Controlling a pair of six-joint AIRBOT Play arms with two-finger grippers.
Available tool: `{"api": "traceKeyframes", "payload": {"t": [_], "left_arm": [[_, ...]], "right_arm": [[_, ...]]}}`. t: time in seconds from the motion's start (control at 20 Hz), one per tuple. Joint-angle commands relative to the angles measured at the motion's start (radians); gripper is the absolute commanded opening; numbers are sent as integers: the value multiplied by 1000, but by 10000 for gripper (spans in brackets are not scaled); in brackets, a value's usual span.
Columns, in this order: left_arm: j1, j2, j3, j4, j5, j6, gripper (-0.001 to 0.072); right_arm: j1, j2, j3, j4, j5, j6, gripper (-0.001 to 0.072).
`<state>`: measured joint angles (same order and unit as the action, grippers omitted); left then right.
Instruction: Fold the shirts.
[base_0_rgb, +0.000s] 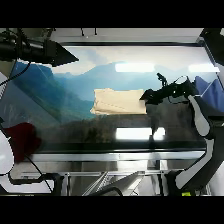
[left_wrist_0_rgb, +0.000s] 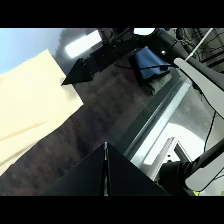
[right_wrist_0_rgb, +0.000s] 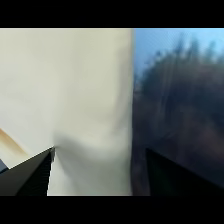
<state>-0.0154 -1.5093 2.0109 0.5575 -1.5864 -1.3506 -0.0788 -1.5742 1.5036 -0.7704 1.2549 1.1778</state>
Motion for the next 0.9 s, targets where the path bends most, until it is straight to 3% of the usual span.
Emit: {"api": "traceKeyframes", "payload": {"t": [0.0,0.1,0.2,0.35,0.45,0.6,0.75,0.85], "left_arm": [[1,1,0,0,0,0,13],[1,1,0,0,0,0,13],[0,1,0,0,0,0,13],[1,1,0,0,-1,0,13],[1,1,0,0,-1,0,13],[1,1,0,0,0,0,13],[1,1,0,0,-1,0,13],[1,1,0,0,-1,0,13]], "right_arm": [[55,-31,-6,-11,-24,-18,623],[77,-28,-5,-7,-27,-27,592],[78,-28,-5,76,-7,-94,119],[72,13,-3,279,20,-160,24],[66,90,-2,349,-21,-188,23],[30,216,48,364,-126,-187,23],[-45,319,85,614,-271,-275,24],[-106,372,86,675,-423,-306,24]]}}
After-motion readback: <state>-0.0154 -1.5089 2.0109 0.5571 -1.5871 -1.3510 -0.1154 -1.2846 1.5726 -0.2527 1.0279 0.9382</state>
